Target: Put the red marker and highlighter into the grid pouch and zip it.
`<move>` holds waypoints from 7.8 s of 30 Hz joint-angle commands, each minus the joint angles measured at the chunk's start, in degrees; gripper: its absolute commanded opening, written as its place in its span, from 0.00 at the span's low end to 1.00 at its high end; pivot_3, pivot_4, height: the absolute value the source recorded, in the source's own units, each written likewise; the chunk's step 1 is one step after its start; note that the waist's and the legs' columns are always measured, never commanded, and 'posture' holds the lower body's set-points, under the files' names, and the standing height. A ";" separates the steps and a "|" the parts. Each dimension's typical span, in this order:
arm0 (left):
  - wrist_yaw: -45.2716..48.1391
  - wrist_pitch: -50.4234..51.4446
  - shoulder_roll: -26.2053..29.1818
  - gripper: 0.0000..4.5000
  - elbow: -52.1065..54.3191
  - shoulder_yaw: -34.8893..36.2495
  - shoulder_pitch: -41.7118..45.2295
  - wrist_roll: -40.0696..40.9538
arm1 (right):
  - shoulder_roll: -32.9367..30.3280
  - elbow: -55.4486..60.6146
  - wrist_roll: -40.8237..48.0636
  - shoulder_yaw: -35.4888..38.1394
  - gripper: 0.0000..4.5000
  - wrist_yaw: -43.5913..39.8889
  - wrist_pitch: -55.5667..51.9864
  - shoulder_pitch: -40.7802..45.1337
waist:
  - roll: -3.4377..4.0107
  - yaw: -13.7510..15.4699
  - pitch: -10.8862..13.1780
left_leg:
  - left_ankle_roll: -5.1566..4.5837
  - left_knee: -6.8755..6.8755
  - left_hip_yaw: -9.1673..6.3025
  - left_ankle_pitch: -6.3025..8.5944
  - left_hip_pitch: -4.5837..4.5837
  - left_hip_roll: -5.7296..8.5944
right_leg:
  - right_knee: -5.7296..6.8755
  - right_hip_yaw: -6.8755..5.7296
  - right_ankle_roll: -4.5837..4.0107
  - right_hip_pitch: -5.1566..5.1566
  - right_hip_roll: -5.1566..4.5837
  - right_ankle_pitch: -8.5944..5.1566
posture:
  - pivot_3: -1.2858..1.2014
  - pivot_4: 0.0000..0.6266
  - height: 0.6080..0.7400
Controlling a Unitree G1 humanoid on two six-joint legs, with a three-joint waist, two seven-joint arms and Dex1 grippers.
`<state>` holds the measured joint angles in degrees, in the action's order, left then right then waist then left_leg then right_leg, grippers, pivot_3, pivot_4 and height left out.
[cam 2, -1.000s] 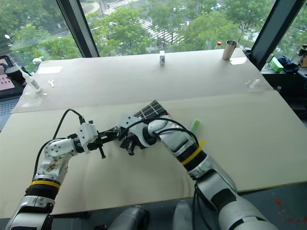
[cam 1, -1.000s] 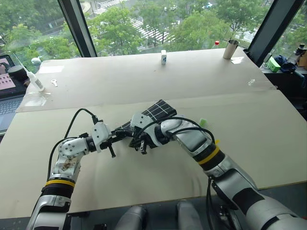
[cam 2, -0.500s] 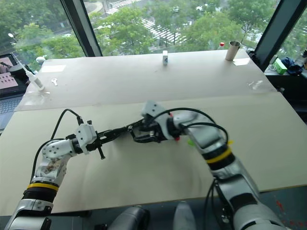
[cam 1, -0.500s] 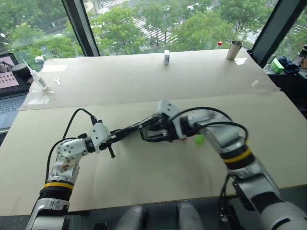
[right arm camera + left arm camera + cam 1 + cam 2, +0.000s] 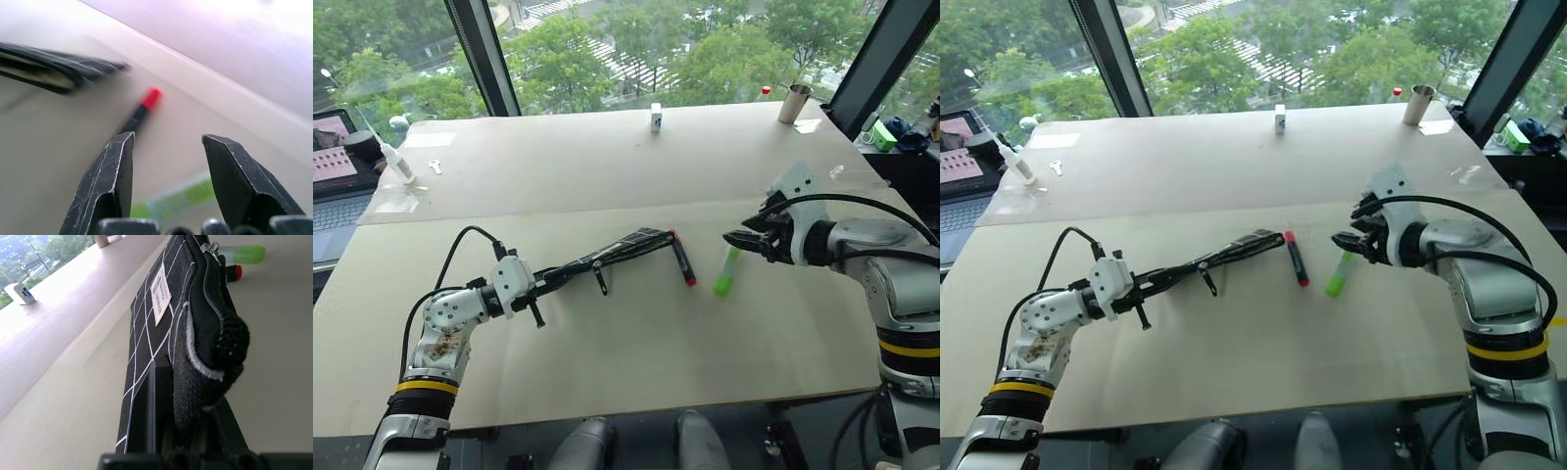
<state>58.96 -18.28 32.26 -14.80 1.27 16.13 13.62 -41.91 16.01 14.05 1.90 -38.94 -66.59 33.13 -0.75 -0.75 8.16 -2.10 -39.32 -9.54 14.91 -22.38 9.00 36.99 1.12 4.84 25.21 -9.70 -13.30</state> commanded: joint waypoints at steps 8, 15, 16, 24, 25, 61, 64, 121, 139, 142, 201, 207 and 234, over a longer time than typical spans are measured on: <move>-0.97 -0.35 0.27 0.00 -0.01 1.31 0.76 0.84 | 14.50 4.96 -4.75 3.58 0.56 19.21 -20.45 0.79 | 0.00 -0.03 0.00 | -0.02 0.00 0.07 0.01 0.01 0.00 | 0.01 0.10 0.00 0.01 0.00 0.00 | 0.52 0.24 1.00; -1.21 -0.66 0.16 0.00 0.10 1.09 0.14 0.79 | 15.07 4.05 -5.54 1.44 0.56 23.15 -20.03 -1.23 | 0.00 -0.04 0.00 | -0.02 0.00 0.07 0.01 0.02 0.02 | 0.02 0.10 0.00 0.01 0.00 0.01 | 0.52 0.24 1.00; -1.25 -0.65 0.16 0.00 0.16 1.07 0.11 0.79 | 15.30 3.98 -5.42 1.46 0.56 23.41 -19.88 -1.53 | 0.00 -0.04 0.00 | -0.02 0.00 0.07 0.01 0.03 0.02 | 0.02 0.10 0.00 0.01 0.01 0.01 | 0.52 0.24 1.00; -0.90 -0.70 0.95 0.00 0.43 1.64 -0.29 1.14 | 21.67 0.63 -5.09 1.01 0.50 26.33 -17.81 -4.42 | -0.09 -0.20 -0.06 | -0.02 0.00 0.07 0.01 0.11 0.00 | 0.04 0.11 0.00 -0.06 0.02 0.01 | 0.52 0.24 1.00; -0.83 -0.73 1.08 0.00 0.46 1.73 -0.35 1.17 | 21.83 0.27 -5.29 0.53 0.45 26.55 -16.78 -5.27 | -0.18 -0.22 -0.12 | -0.02 0.00 0.08 0.01 0.14 -0.01 | 0.03 0.12 0.00 -0.08 0.04 0.01 | 0.52 0.24 1.00; 4.10 -0.30 2.88 0.00 0.59 -0.62 0.76 1.38 | -5.66 2.53 -14.08 -23.27 0.22 -19.85 42.03 8.42 | -0.32 -0.03 -0.15 | -0.06 0.24 0.26 0.12 0.18 -0.24 | -0.31 -0.14 0.01 -0.05 0.12 0.04 | 0.52 0.24 1.00; 4.07 -0.73 2.75 0.00 0.61 -1.00 0.64 0.95 | -5.44 1.46 -15.68 -24.23 0.22 -21.11 43.21 8.97 | -0.32 0.05 -0.15 | -0.06 0.24 0.25 0.12 0.16 -0.24 | -0.32 -0.15 0.00 -0.04 0.12 0.04 | 0.52 0.24 1.00; 4.63 -2.73 0.80 0.00 -1.06 -2.50 1.45 -0.65 | 9.34 -9.33 -36.60 -35.91 0.22 -26.29 43.37 19.34 | -0.32 -0.10 -0.15 | -0.03 0.12 0.26 0.11 0.14 -0.22 | -0.21 -0.15 -0.01 0.04 0.14 0.05 | 0.52 0.24 1.00; 4.98 -3.11 1.34 0.00 -2.30 -1.94 1.66 -0.41 | 7.37 7.70 -18.45 -25.52 0.22 -33.78 17.81 9.55 | -0.32 -0.19 -0.15 | 0.02 0.13 0.25 0.15 0.11 -0.35 | -0.21 -0.16 -0.04 0.07 0.22 0.07 | 0.52 0.24 1.00; 5.09 -3.10 1.34 0.00 -2.11 -2.14 1.25 -0.47 | 6.97 7.89 -15.99 -23.91 0.22 -32.54 14.34 10.90 | -0.32 -0.04 -0.15 | 0.01 0.05 0.25 0.15 0.11 -0.27 | -0.23 -0.16 -0.06 0.02 0.16 0.08 | 0.52 0.24 1.00; 5.05 -3.57 -0.31 0.00 -2.44 -3.76 1.95 -0.89 | 13.93 -10.71 -24.94 -34.00 0.50 -22.09 39.14 18.75 | -0.32 -0.32 -0.16 | 0.06 0.01 0.33 0.18 0.16 -0.38 | -0.10 -0.23 -0.11 0.08 0.26 0.12 | 0.52 0.24 1.00; 4.81 -2.79 -0.35 0.00 -2.59 -2.97 1.96 -0.04 | 8.95 -7.91 -17.92 -24.25 0.74 -26.43 32.85 19.39 | -0.32 -0.18 -0.16 | 0.06 0.01 0.32 0.18 0.15 -0.39 | -0.13 -0.23 -0.12 0.07 0.26 0.12 | 0.52 0.24 1.00; 1.25 0.88 0.69 0.00 0.81 0.45 -0.73 2.27 | 15.72 -2.85 -10.34 -12.49 0.74 5.83 -9.21 7.99 | -0.33 -0.09 -0.16 | 0.09 0.01 0.57 0.25 0.15 -0.71 | -0.19 -0.25 -0.32 0.13 0.34 0.24 | 0.52 0.24 1.00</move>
<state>60.67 -17.21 32.32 -15.32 0.76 15.25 15.72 -26.10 11.13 3.55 -10.11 -34.23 -75.66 40.96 -1.08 -0.85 7.99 -2.01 -39.31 -8.97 15.17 -22.22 8.28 36.81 0.86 4.52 25.34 -9.34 -13.06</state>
